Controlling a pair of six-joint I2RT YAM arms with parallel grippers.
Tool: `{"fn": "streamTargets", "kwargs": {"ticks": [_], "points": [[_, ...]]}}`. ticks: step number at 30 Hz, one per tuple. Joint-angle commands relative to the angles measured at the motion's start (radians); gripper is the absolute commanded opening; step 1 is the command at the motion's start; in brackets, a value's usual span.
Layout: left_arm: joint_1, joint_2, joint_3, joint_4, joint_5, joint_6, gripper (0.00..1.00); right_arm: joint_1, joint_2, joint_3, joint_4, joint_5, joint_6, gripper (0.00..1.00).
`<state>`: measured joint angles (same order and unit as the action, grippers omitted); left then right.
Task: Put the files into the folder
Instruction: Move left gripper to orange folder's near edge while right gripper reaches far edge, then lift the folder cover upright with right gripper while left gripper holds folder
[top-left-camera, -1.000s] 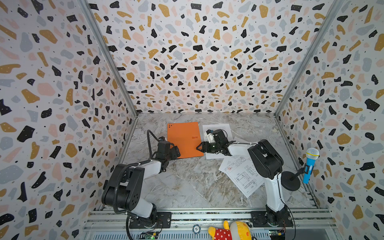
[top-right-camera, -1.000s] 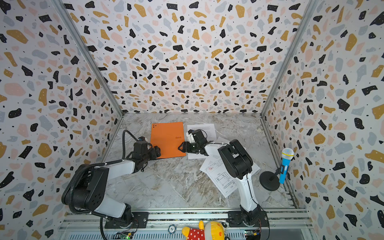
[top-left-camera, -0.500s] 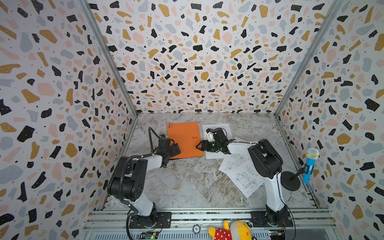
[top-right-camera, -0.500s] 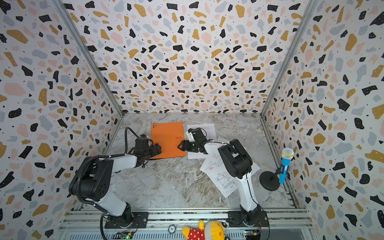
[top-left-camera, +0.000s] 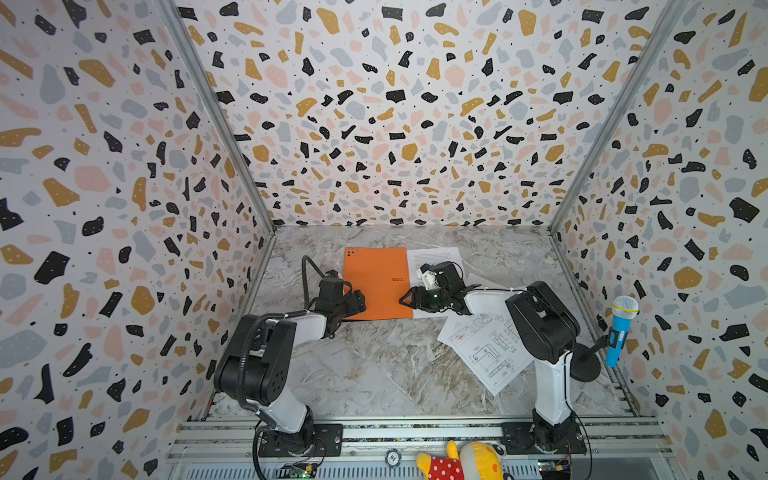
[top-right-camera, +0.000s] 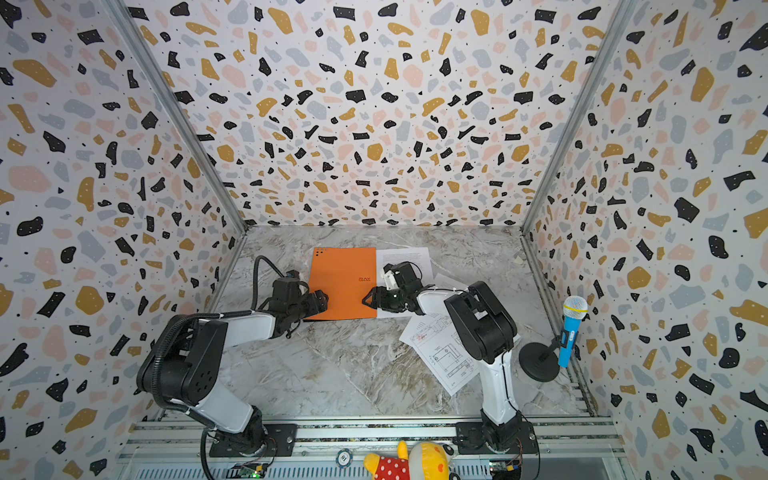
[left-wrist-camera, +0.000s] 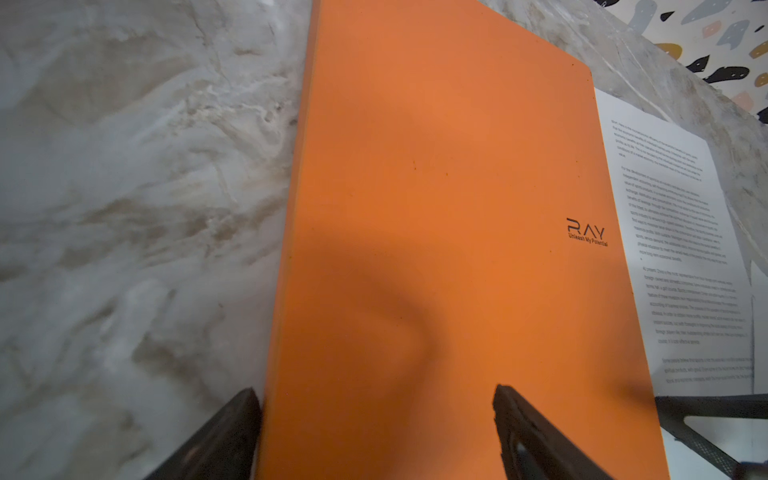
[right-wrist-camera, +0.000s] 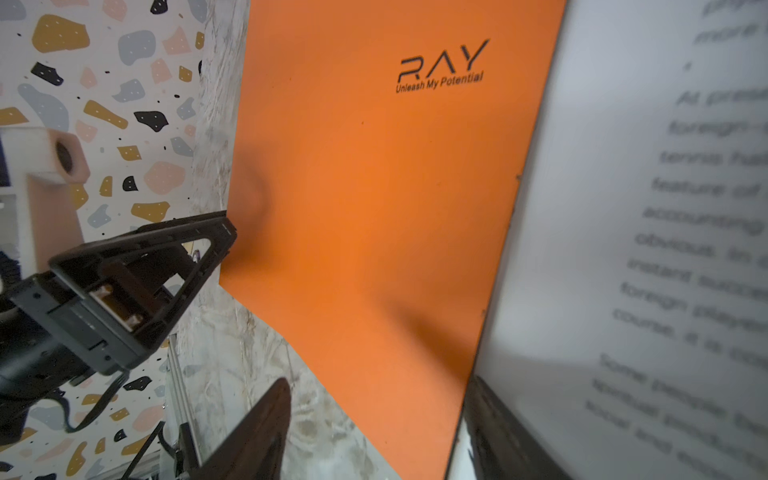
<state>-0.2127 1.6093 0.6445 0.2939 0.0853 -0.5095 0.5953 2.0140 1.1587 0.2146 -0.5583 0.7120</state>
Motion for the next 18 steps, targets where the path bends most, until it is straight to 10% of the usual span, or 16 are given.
{"fn": "streamTargets", "kwargs": {"ticks": [1, 18], "points": [[-0.016, -0.049, -0.038, 0.040, 0.067, -0.009, 0.87, 0.013, -0.086, -0.013, 0.080, -0.066, 0.042, 0.66], [-0.052, -0.163, -0.149, 0.106, 0.120, -0.038, 0.87, 0.025, -0.251, -0.155, 0.140, -0.082, 0.110, 0.60]]}}
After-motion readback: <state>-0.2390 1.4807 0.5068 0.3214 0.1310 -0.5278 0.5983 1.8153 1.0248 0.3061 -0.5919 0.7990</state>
